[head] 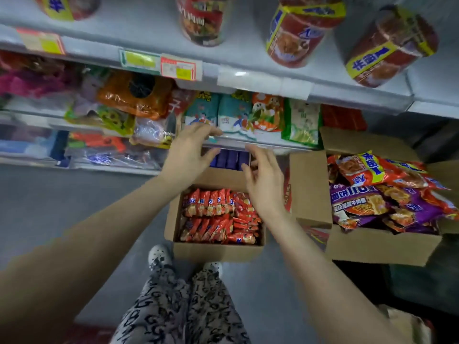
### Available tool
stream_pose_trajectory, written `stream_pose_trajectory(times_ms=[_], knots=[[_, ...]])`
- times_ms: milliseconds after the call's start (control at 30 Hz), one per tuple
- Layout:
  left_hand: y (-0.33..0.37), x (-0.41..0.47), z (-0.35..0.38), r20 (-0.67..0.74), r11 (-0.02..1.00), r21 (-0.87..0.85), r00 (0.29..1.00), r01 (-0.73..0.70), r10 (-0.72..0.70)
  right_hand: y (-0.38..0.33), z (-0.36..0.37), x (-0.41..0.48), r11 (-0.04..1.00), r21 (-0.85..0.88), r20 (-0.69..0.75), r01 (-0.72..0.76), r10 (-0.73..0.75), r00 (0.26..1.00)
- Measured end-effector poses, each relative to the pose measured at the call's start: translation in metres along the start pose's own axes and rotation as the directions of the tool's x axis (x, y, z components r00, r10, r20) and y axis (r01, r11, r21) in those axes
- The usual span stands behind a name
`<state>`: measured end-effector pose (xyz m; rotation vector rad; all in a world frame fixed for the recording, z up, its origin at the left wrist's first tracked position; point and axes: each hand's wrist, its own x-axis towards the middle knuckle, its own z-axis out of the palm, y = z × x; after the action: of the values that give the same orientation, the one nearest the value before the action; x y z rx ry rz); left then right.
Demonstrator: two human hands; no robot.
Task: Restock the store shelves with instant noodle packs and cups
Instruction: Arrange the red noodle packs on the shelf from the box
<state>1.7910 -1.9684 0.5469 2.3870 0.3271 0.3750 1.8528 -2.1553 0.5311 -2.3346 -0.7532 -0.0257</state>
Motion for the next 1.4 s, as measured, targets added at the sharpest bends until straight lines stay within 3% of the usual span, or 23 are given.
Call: stream_pose_trajectory(times_ms=[267, 400, 833, 967, 1267, 1400], knots=[[-0.089, -0.05, 0.086, 0.118, 0.97, -0.039, 0.965, 0.24, -0.234, 0.068, 0.095, -0.056, 0.987, -0.025, 0.147, -0.161, 0.163, 0.976], [-0.143, -0.078, 0.144, 0.216, 0.92, -0.034, 0.902, 0.39, -0.374, 0.11, 0.151, -0.08, 0.972, -0.033, 0.225, -0.234, 0.236, 0.945], [-0.303, -0.178, 0.293, 0.406, 0.792, 0.054, 0.711, 0.609, -0.574, 0.214, 0.352, -0.151, 0.936, -0.073, 0.488, -0.344, 0.335, 0.806], [-0.339, -0.201, 0.332, 0.425, 0.743, 0.075, 0.653, 0.665, -0.627, 0.236, 0.403, -0.162, 0.905, -0.122, 0.563, -0.408, 0.402, 0.722], [-0.385, -0.229, 0.405, 0.449, 0.703, 0.045, 0.614, 0.71, -0.649, 0.276, 0.501, -0.178, 0.817, -0.283, 0.558, -0.503, 0.566, 0.607], [-0.399, -0.238, 0.427, 0.446, 0.666, 0.058, 0.578, 0.744, -0.684, 0.285, 0.531, -0.178, 0.793, -0.3, 0.52, -0.531, 0.602, 0.606]])
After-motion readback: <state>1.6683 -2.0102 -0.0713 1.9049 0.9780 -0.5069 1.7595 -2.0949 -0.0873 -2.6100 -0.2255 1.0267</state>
